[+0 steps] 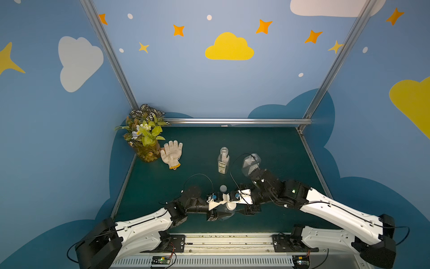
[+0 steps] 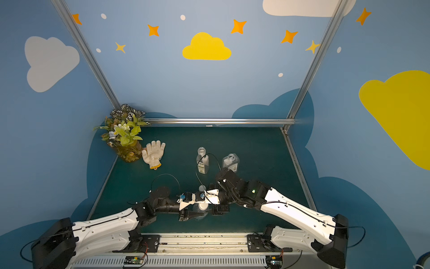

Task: Screw on the bottle caps
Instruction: Screw the bottle cap onto the plastic bottle.

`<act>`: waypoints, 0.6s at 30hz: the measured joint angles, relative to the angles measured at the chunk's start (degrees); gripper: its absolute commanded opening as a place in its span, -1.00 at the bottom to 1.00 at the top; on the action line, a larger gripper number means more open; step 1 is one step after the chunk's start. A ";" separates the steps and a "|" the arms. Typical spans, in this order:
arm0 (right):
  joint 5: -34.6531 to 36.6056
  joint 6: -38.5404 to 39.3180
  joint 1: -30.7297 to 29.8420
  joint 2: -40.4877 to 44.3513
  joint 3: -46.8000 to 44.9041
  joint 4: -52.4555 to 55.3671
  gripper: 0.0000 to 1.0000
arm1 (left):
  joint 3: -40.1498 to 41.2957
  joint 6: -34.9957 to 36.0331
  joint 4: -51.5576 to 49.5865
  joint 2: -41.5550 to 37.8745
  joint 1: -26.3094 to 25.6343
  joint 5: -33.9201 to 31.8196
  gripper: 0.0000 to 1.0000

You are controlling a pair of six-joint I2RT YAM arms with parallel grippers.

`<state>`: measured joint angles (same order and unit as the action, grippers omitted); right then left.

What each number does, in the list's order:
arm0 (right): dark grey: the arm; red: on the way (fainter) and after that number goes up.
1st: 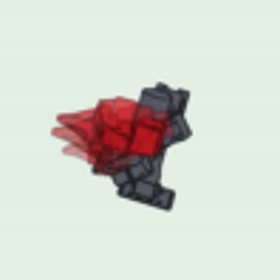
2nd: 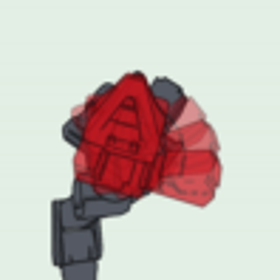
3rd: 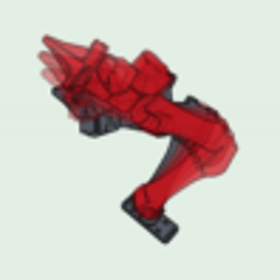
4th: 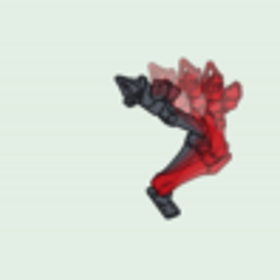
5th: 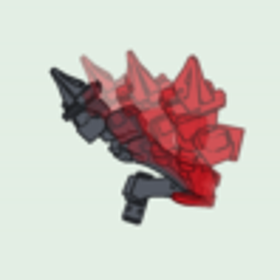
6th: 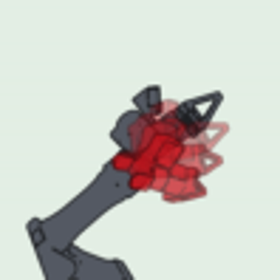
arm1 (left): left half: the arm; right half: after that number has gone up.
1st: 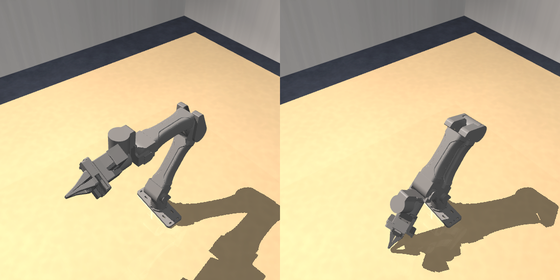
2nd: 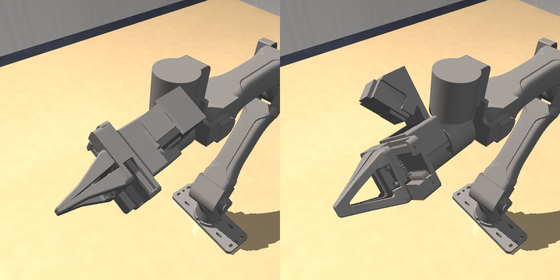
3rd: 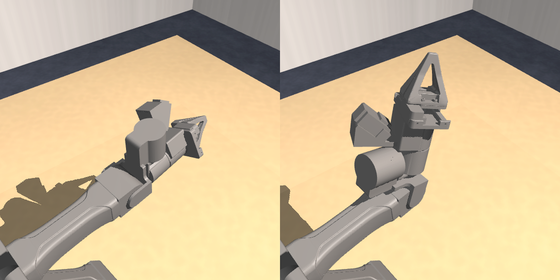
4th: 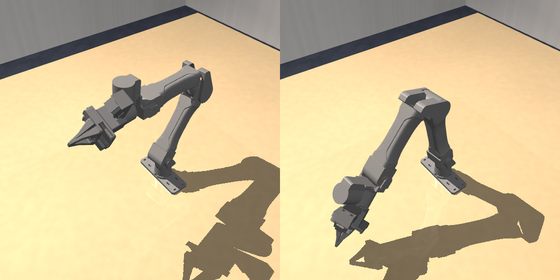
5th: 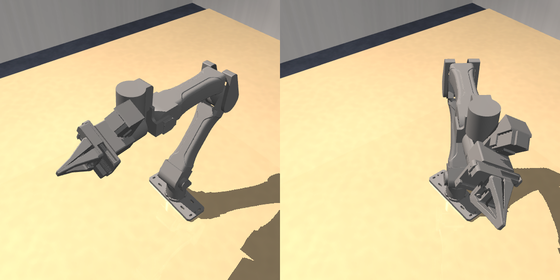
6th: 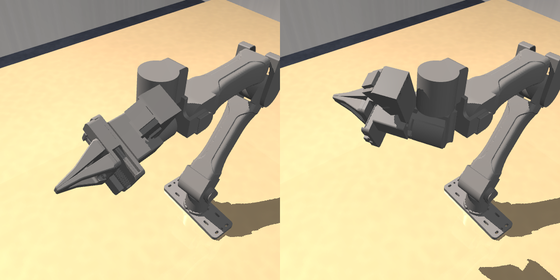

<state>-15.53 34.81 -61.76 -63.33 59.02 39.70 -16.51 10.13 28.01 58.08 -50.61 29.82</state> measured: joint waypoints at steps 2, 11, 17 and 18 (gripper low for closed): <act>-0.50 -0.94 -0.22 -0.50 -0.15 -1.31 0.44 | 0.00 0.00 0.00 0.00 0.00 0.00 -0.94; -1.36 -3.13 -0.72 -2.73 -0.48 -3.67 0.38 | 0.00 0.00 0.00 -0.02 0.00 -0.02 -0.94; -1.53 -3.34 -0.85 -3.30 -0.55 -3.74 0.32 | 0.00 0.00 0.00 -0.20 0.00 -0.09 -0.94; -1.53 -3.34 -0.87 -3.45 -0.55 -3.76 0.30 | 0.02 0.00 0.00 -0.35 0.00 -0.20 -0.94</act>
<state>-17.06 31.46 -62.63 -66.78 58.48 35.94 -16.49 10.13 28.01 57.74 -50.61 29.63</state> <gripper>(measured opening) 0.662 0.577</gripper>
